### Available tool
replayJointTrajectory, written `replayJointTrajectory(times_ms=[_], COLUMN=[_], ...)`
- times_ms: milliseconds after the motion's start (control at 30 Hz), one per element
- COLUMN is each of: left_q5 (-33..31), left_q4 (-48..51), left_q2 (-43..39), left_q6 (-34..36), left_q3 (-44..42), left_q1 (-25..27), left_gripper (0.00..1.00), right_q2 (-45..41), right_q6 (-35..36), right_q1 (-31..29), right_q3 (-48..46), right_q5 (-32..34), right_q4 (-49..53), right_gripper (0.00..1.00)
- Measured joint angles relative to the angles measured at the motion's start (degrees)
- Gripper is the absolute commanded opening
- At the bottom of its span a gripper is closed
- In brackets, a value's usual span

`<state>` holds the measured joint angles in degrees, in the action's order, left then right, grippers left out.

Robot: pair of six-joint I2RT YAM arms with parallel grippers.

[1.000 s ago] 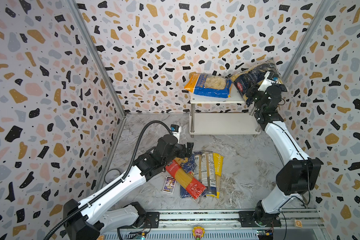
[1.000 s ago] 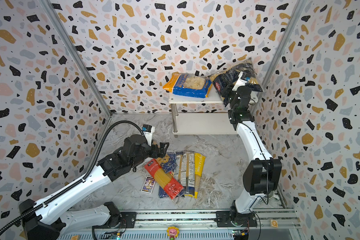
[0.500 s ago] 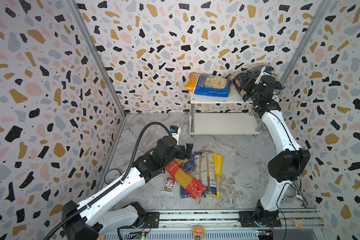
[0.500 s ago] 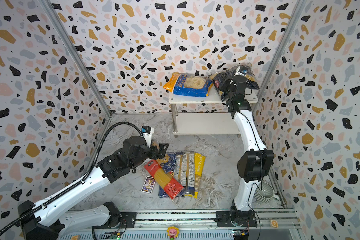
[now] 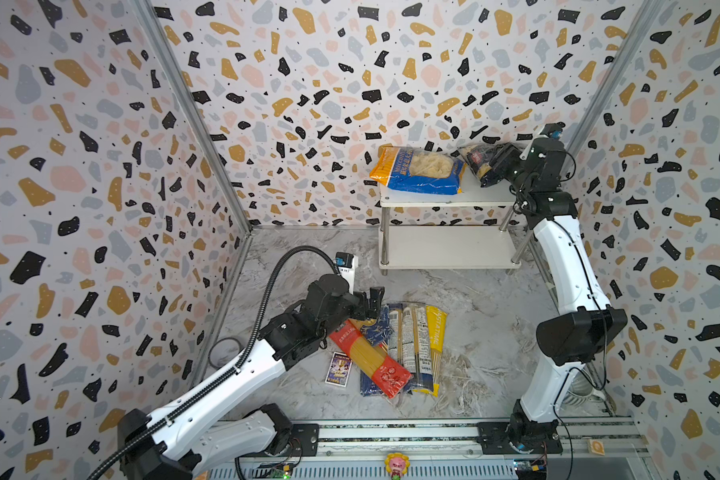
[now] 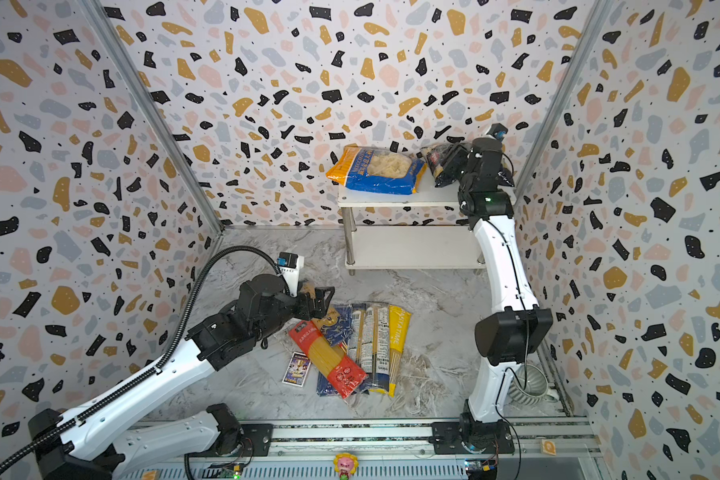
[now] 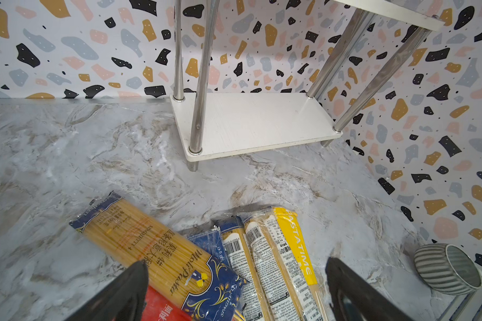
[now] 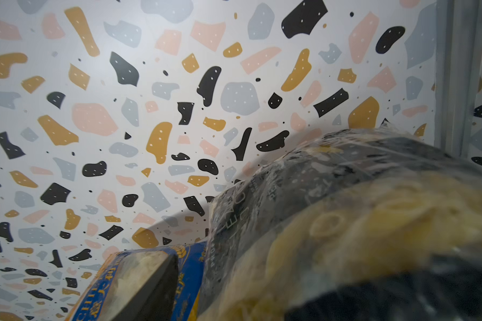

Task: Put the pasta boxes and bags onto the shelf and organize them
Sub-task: 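Lower the penne bag onto the top shelf and open the right gripper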

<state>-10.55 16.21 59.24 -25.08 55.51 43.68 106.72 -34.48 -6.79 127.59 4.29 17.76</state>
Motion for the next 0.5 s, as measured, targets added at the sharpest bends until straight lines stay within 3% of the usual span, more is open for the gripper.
replayJointTrajectory(times_ms=[300,500], left_q5=[0.81,1.05], left_q4=[-0.07,0.0], left_q2=[-1.22,-2.95], left_q6=[-0.04,-0.2], left_q3=[-1.44,-2.75], left_q1=[0.0,0.0], left_gripper=[0.99,1.0], right_q2=[-5.92,-12.57], right_q6=[-1.64,-2.1], right_q1=[-0.04,-0.57], right_q3=[-0.22,-9.03], right_q5=[-1.99,-3.76], right_q4=[1.6,-0.81], right_gripper=[0.68,0.7])
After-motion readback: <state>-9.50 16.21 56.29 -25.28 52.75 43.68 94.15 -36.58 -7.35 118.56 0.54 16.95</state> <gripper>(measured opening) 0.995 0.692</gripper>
